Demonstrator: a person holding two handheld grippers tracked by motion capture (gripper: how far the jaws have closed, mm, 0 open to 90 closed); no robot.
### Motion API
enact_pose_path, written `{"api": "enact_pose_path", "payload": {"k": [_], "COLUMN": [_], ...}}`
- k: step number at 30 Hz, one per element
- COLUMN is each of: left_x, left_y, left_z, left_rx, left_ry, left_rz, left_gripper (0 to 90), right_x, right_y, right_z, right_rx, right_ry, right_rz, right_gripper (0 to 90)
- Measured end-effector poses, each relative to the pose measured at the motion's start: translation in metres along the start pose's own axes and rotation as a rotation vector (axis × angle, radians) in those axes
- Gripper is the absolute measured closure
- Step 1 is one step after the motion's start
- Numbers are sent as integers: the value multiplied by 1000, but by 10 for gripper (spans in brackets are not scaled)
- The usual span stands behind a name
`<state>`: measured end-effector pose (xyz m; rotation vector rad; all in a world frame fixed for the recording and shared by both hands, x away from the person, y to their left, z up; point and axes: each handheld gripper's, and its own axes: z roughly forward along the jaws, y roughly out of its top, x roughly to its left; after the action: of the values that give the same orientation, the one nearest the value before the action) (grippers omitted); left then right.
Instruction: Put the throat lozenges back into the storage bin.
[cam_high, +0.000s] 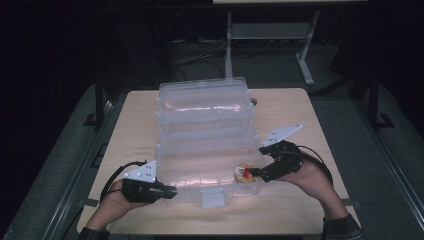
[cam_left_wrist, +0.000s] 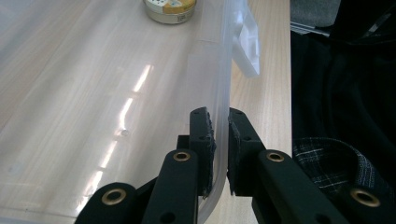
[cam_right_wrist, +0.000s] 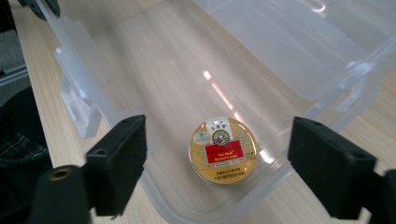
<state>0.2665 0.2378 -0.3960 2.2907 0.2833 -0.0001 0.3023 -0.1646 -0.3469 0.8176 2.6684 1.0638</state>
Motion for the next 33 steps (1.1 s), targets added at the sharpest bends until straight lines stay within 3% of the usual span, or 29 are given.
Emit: {"api": "enact_pose_path", "payload": {"k": [5,16,21,25,30,31,33], "left_x": [0,0,0,0,0,0,0], "left_y": [0,0,0,0,0,0,0], "left_z": [0,0,0,0,0,0,0], "left_rx": [0,0,-2,0,0,0,-1], "left_ry": [1,-2,-1,-3,-2,-2,-1], "left_rz": [-1,0,-4,-3,-3,-2,-4], "left_gripper": [820,821,820,821,820,820,820], "right_x": [-5,-15,-24,-29,-33,-35,-37], "right_y": [3,19,29,35,41,44,47], "right_z": [-6,-17,-21,-25,-26,-26,-25], "right_rx": [-18,-54,-56,-94,-96,-104,-100], "right_ry": [-31,-4,32,32,44,64,80], "right_rz": [4,-20,2,-37,-67,-97,-99], "right_gripper": [228,323,382,460,477,473,461]}}
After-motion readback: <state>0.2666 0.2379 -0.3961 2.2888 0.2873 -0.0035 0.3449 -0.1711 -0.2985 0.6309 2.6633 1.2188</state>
